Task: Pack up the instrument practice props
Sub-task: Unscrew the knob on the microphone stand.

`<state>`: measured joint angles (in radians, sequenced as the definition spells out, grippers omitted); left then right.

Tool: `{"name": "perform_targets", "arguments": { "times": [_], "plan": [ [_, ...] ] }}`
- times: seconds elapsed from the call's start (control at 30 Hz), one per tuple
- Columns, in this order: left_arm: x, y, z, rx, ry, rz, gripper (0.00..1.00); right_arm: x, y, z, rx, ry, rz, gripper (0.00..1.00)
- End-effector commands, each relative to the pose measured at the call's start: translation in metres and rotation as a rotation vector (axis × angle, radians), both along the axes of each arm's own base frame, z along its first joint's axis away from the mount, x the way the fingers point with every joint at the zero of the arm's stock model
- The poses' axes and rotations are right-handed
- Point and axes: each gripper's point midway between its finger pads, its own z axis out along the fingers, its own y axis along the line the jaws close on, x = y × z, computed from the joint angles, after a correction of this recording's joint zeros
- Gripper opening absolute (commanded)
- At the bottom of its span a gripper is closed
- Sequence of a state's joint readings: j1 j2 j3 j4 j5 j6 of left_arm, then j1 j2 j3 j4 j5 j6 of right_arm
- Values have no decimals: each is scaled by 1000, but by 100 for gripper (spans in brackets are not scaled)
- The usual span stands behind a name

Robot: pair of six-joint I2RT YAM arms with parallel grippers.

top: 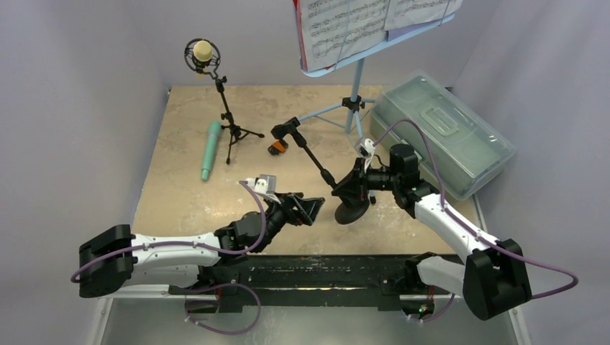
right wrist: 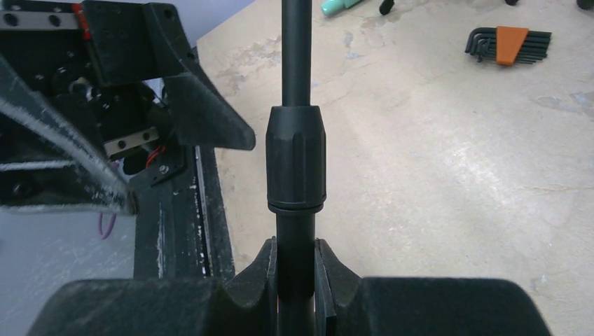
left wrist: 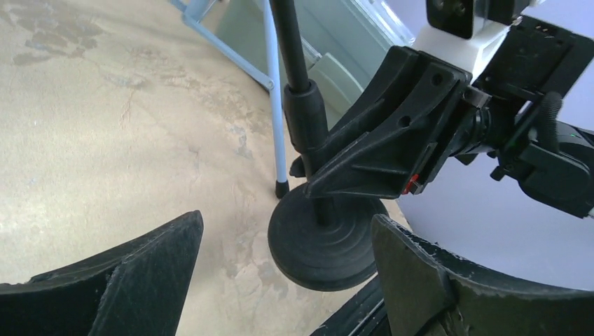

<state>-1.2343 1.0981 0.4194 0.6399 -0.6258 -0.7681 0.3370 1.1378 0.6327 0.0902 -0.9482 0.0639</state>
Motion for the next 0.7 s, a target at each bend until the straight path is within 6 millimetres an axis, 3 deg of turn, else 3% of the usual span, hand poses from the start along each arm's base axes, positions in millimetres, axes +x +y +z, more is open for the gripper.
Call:
{"name": "perform_targets", "arguments": {
  "times": [0.0, 0.1, 0.17, 0.27, 0.47, 0.67],
  "plan": [
    [-7, 10, 44, -167, -165, -91, 89, -10, 8, 25, 79, -77, 101, 0],
    [-8, 14, 50, -253, -190, -114, 89, -22, 9, 28, 101, -94, 179, 0],
    [-13, 15, 69, -362, -260, -164, 89, -31, 9, 30, 116, -107, 237, 0],
    [-21, 10, 81, -434, -345, -249, 84, -38, 9, 32, 133, -111, 284, 0],
    [-14, -11, 79, -441, -373, -279, 83, -42, 9, 33, 143, -110, 305, 0],
    [-6, -20, 85, -460, -387, -266, 70, -39, 9, 31, 133, -105, 286, 0]
  ]
}}
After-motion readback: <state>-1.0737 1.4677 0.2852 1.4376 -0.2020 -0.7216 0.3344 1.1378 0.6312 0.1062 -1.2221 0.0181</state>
